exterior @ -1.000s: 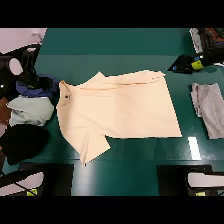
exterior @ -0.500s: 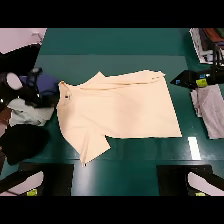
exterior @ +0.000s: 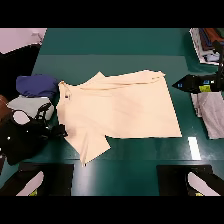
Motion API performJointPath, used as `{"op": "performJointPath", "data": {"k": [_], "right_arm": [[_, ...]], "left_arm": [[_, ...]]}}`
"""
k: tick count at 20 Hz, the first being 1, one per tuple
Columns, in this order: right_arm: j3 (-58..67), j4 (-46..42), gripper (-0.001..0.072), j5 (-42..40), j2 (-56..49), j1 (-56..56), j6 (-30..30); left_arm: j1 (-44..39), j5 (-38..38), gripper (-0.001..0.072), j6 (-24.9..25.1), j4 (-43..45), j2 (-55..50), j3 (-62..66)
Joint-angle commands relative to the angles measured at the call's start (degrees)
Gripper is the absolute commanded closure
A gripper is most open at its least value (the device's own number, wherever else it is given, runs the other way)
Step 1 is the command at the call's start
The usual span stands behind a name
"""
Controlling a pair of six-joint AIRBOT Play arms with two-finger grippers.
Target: Fold the shirts.
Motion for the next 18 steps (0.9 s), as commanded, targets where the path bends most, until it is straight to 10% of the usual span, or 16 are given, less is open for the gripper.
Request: {"op": "performJointPath", "data": {"k": [1, 4, 6, 13, 15, 18], "right_arm": [[-0.20, 0.04, 0.0356, 0.35, 0.39, -0.02, 0.02], [-0.20, -0.04, 0.0357, 1.90, 0.39, -0.02, 0.02], [-0.20, -0.37, 0.0357, 3.37, 0.39, -0.55, 0.02], [-15.76, -8.11, 0.0356, 10.67, 5.01, -15.76, 0.31], [-25.86, -10.05, 0.0181, 9.92, 7.10, -23.15, 0.28], [-38.58, -7.26, 0.0215, 7.15, 7.02, -32.28, -0.68]], "left_arm": [[0.00, 6.36, 0.0301, -0.13, -5.35, 1.03, -2.86], [0.00, 8.94, 0.0316, -0.15, -7.13, 1.03, -2.80], [0.00, 9.29, 0.0673, -0.13, -7.13, 1.05, -2.80], [0.00, 3.85, 0.0683, 3.02, -6.56, 1.09, 6.82], [0.00, 3.32, 0.0683, 3.30, -6.58, 1.09, 8.72], [0.00, 3.78, 0.0683, 3.30, -6.91, 1.07, 8.92]]}}
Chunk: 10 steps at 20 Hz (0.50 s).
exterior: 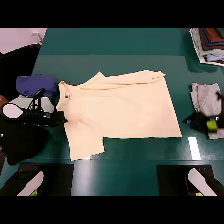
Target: Fold the shirts.
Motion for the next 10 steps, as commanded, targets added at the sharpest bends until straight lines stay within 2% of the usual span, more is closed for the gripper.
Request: {"op": "performJointPath", "data": {"k": [1, 4, 5, 7, 9, 10], "right_arm": [[-13.81, 2.29, 0.0234, -3.91, 0.92, -9.27, -1.79], [-18.21, 6.93, 0.0241, -10.27, 0.94, -9.07, -2.51], [-18.40, 7.74, 0.0287, -12.11, 0.92, -8.09, -2.54], [-17.55, 7.85, 0.0289, -15.34, 0.92, -4.92, -2.45], [-15.98, 7.82, 0.0419, -17.55, 0.92, -1.53, -2.43], [-15.04, 7.78, 0.0515, -18.69, 0.94, 0.20, -2.47]], "left_arm": [[0.04, -0.37, 0.0683, 0.55, -0.22, 0.02, 1.33], [0.04, -0.39, 0.0683, 0.55, -0.22, 0.02, 1.33], [0.04, -0.35, 0.0683, 0.55, -0.22, 0.02, 1.33], [0.04, -0.09, 0.0683, 0.55, -0.20, 0.02, 1.33], [0.04, 0.04, 0.0683, 0.57, -0.20, 0.02, 1.33], [0.04, 0.11, 0.0683, 0.57, -0.17, 0.02, 1.33]]}}
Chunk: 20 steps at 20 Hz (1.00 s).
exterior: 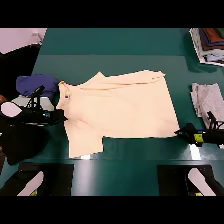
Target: Fold the shirts.
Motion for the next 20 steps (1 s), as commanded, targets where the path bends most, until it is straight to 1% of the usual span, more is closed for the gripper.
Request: {"op": "performJointPath", "data": {"k": [1, 2, 5, 7, 10, 13, 15, 17, 18, 20], "right_arm": [[1.79, 0.79, 0.0650, -5.40, 0.07, 5.11, -0.13], [3.45, 0.76, 0.0695, -5.57, 0.09, 6.58, -0.13], [13.29, 0.74, 0.0696, -2.47, 1.73, 10.12, -0.15], [22.08, 0.74, 0.0696, -1.79, 5.18, 11.43, -0.13], [37.94, 0.33, 0.0696, -1.31, 10.84, 11.10, -0.13], [53.24, 0.22, 0.0696, 0.44, 13.70, 8.37, -0.13], [61.75, 0.17, 0.0696, 1.79, 14.69, 5.51, -0.15], [68.28, 0.17, 0.0696, 2.05, 15.87, 2.34, -0.15], [70.69, 0.17, 0.0696, 2.10, 16.24, 0.87, -0.15], [75.41, 0.17, 0.0696, 2.99, 16.44, -1.70, -0.15]], "left_arm": [[0.04, 0.22, 0.0684, 0.00, 0.07, 0.07, 0.15], [0.04, -0.04, 0.0683, 0.00, 0.20, 0.07, 0.72], [0.04, -4.81, 0.0684, 0.04, 2.51, 0.07, 7.69], [0.04, -8.24, 0.0684, 0.04, 4.17, 0.07, 16.33], [0.04, -12.09, 0.0684, 0.04, 4.59, 0.07, 34.05], [0.04, -14.86, 0.0684, 0.02, 4.52, 0.07, 54.60], [0.04, -14.93, 0.0684, -0.35, 4.55, 0.07, 68.32], [0.04, -14.62, 0.0684, -2.10, 4.55, 0.07, 80.50], [0.04, -13.75, 0.0685, -2.38, 4.52, 0.07, 85.70], [0.04, -12.31, 0.0685, -4.83, 4.44, 0.09, 92.65]]}}
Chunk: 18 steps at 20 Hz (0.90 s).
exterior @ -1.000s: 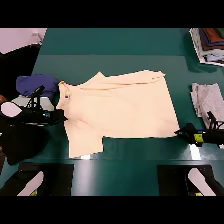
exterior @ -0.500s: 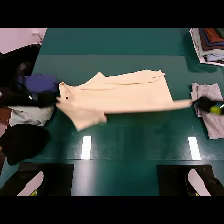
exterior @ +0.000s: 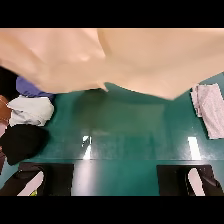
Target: Fold the shirts.
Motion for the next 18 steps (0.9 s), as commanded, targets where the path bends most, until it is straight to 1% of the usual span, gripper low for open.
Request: {"op": "performJointPath", "data": {"k": [1, 3, 5, 7, 8, 11, 12, 14, 15, 16, 18], "right_arm": [[10.62, -0.15, 0.0697, 1.99, 0.33, -4.46, 0.04], [16.46, -0.20, 0.0697, 4.66, -2.19, -4.94, 0.04], [22.53, -0.15, 0.0697, 8.55, -6.21, -4.17, 0.07], [26.88, -0.15, 0.0698, 12.79, -10.84, -2.10, 0.24], [27.96, -0.15, 0.0698, 14.58, -13.38, -0.72, 1.33], [24.30, -1.55, 0.0697, 19.34, -20.35, 4.39, 2.78], [21.77, -4.59, 0.0698, 20.33, -22.69, 7.02, 4.17], [15.98, -15.02, 0.0698, 22.14, -27.80, 13.05, 6.84], [13.09, -19.41, 0.0698, 23.37, -30.75, 15.87, 7.21], [10.67, -21.75, 0.0697, 23.71, -33.64, 18.10, 7.21], [7.08, -22.51, 0.0698, 22.62, -40.22, 21.00, 7.21]], "left_arm": [[0.04, 1.49, 0.0686, -3.45, -0.28, -0.07, 15.23], [0.04, 1.68, 0.0686, -3.56, -3.54, -0.07, 16.90], [0.04, 1.68, 0.0686, -3.56, -4.37, -0.11, 15.65], [0.04, 1.31, 0.0686, -3.52, -4.13, -0.15, 9.53], [0.04, 1.01, 0.0686, -3.48, -4.15, -0.15, 5.07], [0.04, -0.42, 0.0685, -2.32, -4.00, -2.23, -10.29], [0.04, -0.98, 0.0685, -1.62, -4.00, -4.04, -14.73], [0.04, -1.11, 0.0685, 0.09, -3.78, -8.52, -21.68], [0.04, -1.16, 0.0685, 0.44, -3.78, -11.17, -24.09], [0.04, -1.07, 0.0685, 0.59, -3.26, -14.27, -26.03], [-0.61, -0.13, 0.0685, 1.03, -2.64, -21.57, -27.45]]}}
